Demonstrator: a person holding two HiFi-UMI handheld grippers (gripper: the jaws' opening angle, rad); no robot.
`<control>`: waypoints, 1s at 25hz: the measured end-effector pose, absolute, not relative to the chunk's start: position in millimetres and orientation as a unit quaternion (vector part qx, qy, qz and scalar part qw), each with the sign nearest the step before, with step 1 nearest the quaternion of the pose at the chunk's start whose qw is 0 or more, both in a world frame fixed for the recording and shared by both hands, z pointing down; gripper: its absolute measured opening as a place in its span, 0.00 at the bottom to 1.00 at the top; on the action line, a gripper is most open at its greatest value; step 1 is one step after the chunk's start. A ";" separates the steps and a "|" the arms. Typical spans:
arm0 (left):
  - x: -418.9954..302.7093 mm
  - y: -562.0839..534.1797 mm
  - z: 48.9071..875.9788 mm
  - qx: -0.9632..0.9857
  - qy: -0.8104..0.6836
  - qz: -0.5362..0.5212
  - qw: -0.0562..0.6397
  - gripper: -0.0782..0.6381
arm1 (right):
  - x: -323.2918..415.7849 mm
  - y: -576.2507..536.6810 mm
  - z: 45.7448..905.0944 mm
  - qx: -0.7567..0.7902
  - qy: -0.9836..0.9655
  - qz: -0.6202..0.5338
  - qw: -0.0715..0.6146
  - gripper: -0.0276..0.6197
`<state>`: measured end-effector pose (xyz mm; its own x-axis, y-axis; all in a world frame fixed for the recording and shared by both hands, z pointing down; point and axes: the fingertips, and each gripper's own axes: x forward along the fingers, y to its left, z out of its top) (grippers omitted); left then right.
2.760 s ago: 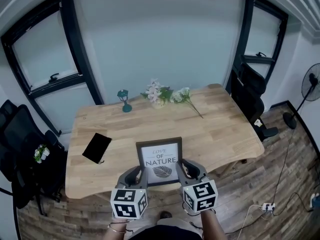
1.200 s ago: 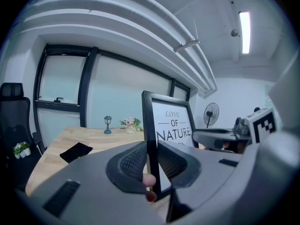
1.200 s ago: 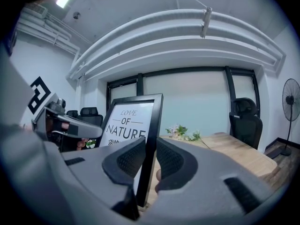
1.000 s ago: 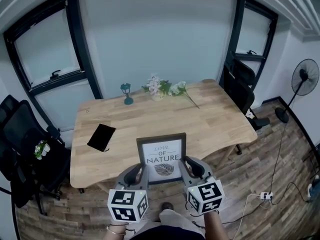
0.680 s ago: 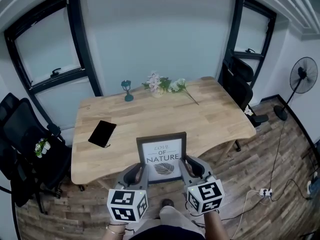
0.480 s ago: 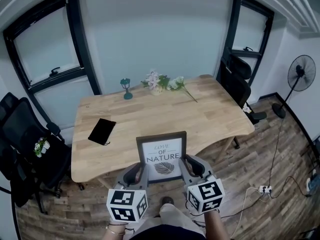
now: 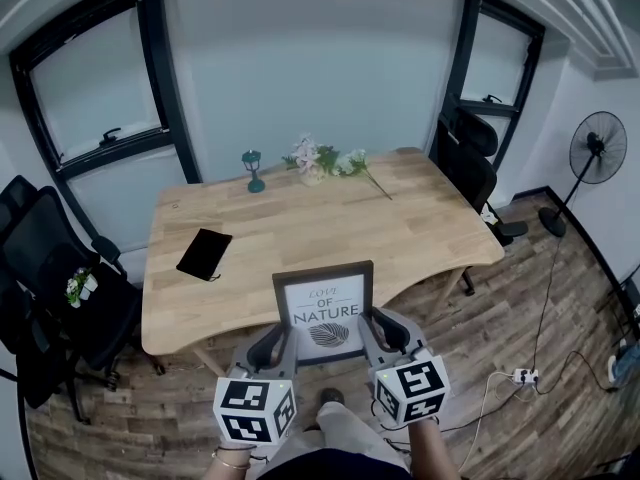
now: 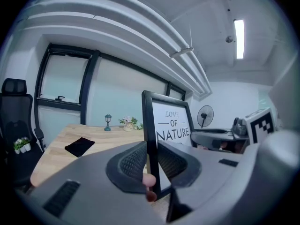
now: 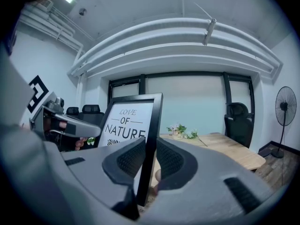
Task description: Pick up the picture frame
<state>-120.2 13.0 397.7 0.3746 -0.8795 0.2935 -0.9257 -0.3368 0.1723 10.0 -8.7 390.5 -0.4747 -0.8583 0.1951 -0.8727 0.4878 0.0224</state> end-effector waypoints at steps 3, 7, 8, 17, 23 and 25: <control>-124.6 18.3 399.3 0.813 -0.556 0.073 0.158 0.20 | 5.5 -3.9 391.7 0.502 -0.859 0.038 0.093 0.15; -127.9 22.0 397.8 0.813 -0.556 0.071 0.158 0.20 | 1.6 -0.6 389.3 0.498 -0.861 0.031 0.099 0.15; -128.7 23.0 397.5 0.813 -0.556 0.070 0.159 0.20 | 0.7 0.0 388.4 0.498 -0.861 0.029 0.100 0.15; -135.2 29.4 401.6 0.813 -0.554 0.063 0.166 0.20 | -6.1 5.6 390.3 0.495 -0.862 0.027 0.109 0.15; -141.7 28.7 404.3 0.812 -0.556 0.062 0.169 0.20 | -13.0 5.2 390.9 0.490 -0.864 0.023 0.113 0.15; -142.1 27.7 404.9 0.812 -0.554 0.062 0.170 0.20 | -13.3 4.3 391.3 0.492 -0.863 0.023 0.113 0.15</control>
<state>-142.1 27.7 404.9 0.3776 -0.8794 0.2901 -0.9218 -0.3273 0.2078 -13.3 4.3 391.3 -0.4912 -0.8435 0.2175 -0.8538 0.5156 0.0714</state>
